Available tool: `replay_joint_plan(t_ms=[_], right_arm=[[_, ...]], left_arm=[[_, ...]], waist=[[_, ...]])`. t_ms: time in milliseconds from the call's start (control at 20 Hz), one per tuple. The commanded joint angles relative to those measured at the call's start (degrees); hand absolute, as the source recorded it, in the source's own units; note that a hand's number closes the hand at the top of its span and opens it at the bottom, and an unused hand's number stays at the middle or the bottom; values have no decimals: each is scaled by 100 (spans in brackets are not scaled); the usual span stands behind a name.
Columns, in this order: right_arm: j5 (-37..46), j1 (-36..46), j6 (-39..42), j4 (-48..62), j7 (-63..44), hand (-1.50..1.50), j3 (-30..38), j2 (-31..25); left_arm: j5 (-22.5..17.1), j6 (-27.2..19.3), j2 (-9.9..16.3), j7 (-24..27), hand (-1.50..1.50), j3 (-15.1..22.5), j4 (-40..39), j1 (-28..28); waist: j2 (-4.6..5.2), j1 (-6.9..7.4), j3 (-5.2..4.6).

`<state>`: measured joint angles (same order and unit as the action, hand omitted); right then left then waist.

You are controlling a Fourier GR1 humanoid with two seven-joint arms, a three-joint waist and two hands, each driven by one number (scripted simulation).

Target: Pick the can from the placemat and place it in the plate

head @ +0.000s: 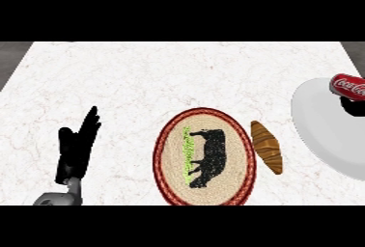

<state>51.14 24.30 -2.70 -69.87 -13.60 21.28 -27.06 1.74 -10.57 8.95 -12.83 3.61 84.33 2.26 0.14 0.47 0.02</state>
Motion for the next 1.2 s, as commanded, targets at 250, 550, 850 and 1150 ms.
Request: replay_joint_plan(t_ms=[250, 550, 850, 1150], right_arm=[[-535, 422, 890, 2177, 837, 150, 168, -391], [-507, 695, 1235, 3015, 1337, -150, -18, -594], [-1553, 247, 1067, 2647, 2972, -150, 699, -509], [-3101, 368, 1575, 2710, 3331, -150, 2023, -477]], left_arm=[[-46, 113, 1, -34, 0, -129, -239, 315], [240, -101, -211, -136, 0, 55, -151, 225], [201, -96, -241, 327, 0, -33, -248, -141], [19, 136, 27, 155, 0, -208, -7, -297]], waist=[[22, 26, 3], [3, 14, 3], [-20, -93, 4], [-43, -121, 5]])
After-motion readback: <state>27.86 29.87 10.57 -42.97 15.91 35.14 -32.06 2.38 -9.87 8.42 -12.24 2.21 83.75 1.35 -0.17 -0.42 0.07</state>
